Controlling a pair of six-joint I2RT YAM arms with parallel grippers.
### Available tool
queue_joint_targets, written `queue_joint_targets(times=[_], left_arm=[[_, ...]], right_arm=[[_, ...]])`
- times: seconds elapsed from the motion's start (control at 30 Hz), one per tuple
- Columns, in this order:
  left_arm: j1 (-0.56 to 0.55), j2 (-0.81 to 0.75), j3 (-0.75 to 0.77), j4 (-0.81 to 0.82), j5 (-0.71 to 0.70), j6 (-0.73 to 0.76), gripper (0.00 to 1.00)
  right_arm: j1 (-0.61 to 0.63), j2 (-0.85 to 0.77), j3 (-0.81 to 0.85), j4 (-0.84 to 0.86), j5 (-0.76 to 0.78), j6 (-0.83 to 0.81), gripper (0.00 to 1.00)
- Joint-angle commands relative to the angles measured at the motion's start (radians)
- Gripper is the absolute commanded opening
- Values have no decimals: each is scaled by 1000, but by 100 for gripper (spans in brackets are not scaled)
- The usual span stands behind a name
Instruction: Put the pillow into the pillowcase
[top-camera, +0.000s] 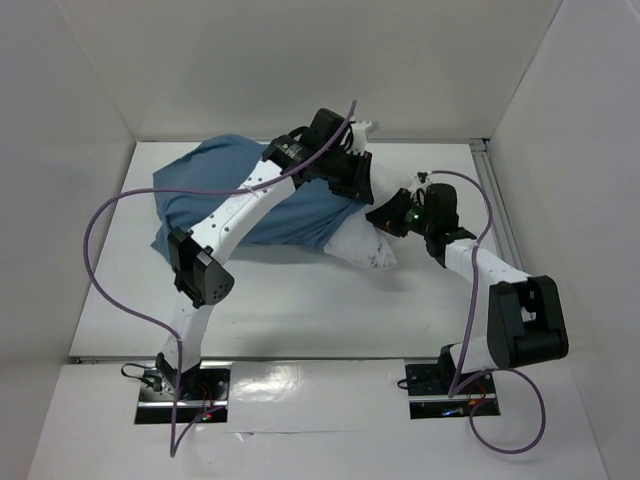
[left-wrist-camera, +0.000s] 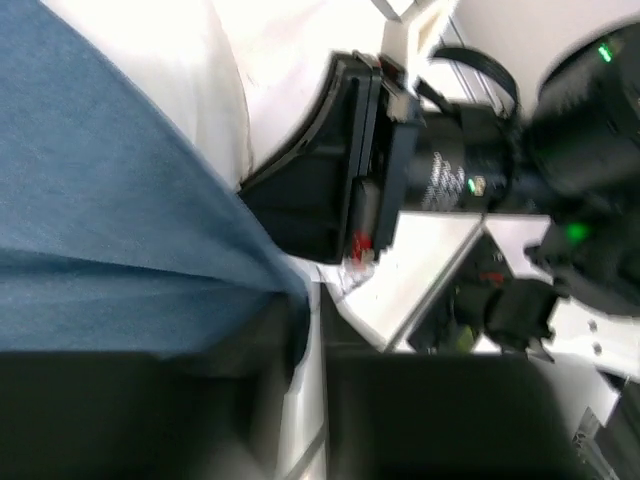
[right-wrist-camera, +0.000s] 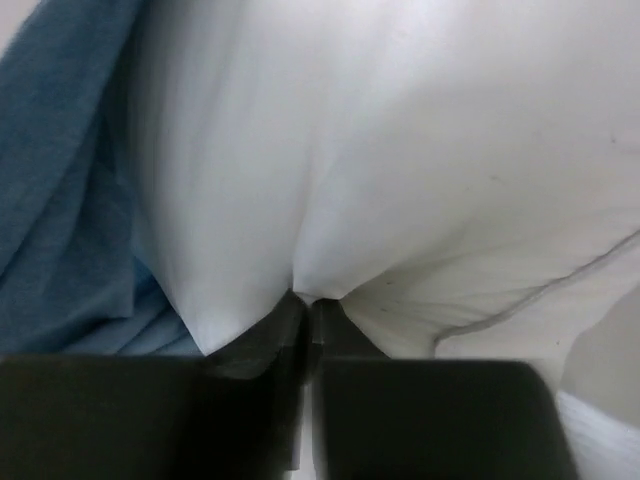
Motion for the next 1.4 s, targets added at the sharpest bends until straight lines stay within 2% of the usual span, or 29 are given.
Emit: queue_joint_targets(times=[0.0,0.03,0.07,0.13,0.2,0.23,0.3,0.33,0.4,0.47,0.5,0.53,0.57,0.63,0.67,0.7,0.8,0.97,1.17,1.2,1.3,1.37], left_arm=[[-19,-115,-42,47,142,34,36],[-19,-147,-70,26,116,46,45],[-19,-169,-97,-5,83,61,56],[-19,-215,-170,-25,-18,72,67],[-19,-289,-222,-46,-106,72,70],[-19,-315,-242,-59,-202,72,70],[-19,-412,-315,-59,-308,60,70],[-19,-453,-349,-59,-412,46,63],[-40,-546,-452,-15,-505,3,54],[-77,-696,-671,76,-639,-59,38],[-86,-741,-758,114,-657,-79,36],[-97,-779,-921,143,-657,-108,36],[-113,-834,-1004,221,-657,-157,44],[-141,-853,-1207,311,-645,-207,64],[-155,-864,-1260,355,-654,-246,75],[-170,-864,-1309,457,-665,-262,89],[-209,-809,-1449,594,-714,-310,98],[-184,-703,-1523,815,-725,-310,96],[-102,-568,-1500,947,-642,-255,94],[-92,-542,-1500,992,-592,-242,94],[-74,-476,-1451,981,-594,-242,86],[-60,-465,-1442,981,-594,-242,66]], right_arm=[[62,-46,3,-67,-107,-44,45],[62,-61,13,-134,-75,-108,65],[62,-82,22,-203,-36,-137,76],[52,-162,51,-393,109,-209,91],[30,-234,88,-491,181,-240,92],[6,-251,100,-565,223,-254,94],[-5,-302,121,-624,252,-277,94],[-19,-316,132,-672,283,-292,94],[-19,-339,146,-709,303,-312,94],[-19,-369,155,-739,303,-321,95],[-19,-378,155,-756,303,-321,97],[-19,-388,143,-756,303,-332,98],[-19,-400,122,-770,292,-332,98],[-19,-411,86,-770,292,-332,100],[-19,-411,77,-770,283,-341,100],[-19,-411,77,-770,283,-341,100],[-19,-411,57,-770,283,-341,100],[-19,-392,37,-752,258,-351,100],[-19,-362,37,-752,258,-372,100],[-19,-362,37,-752,249,-372,100],[-19,-349,48,-761,225,-395,100],[-19,-340,48,-761,207,-407,100]])
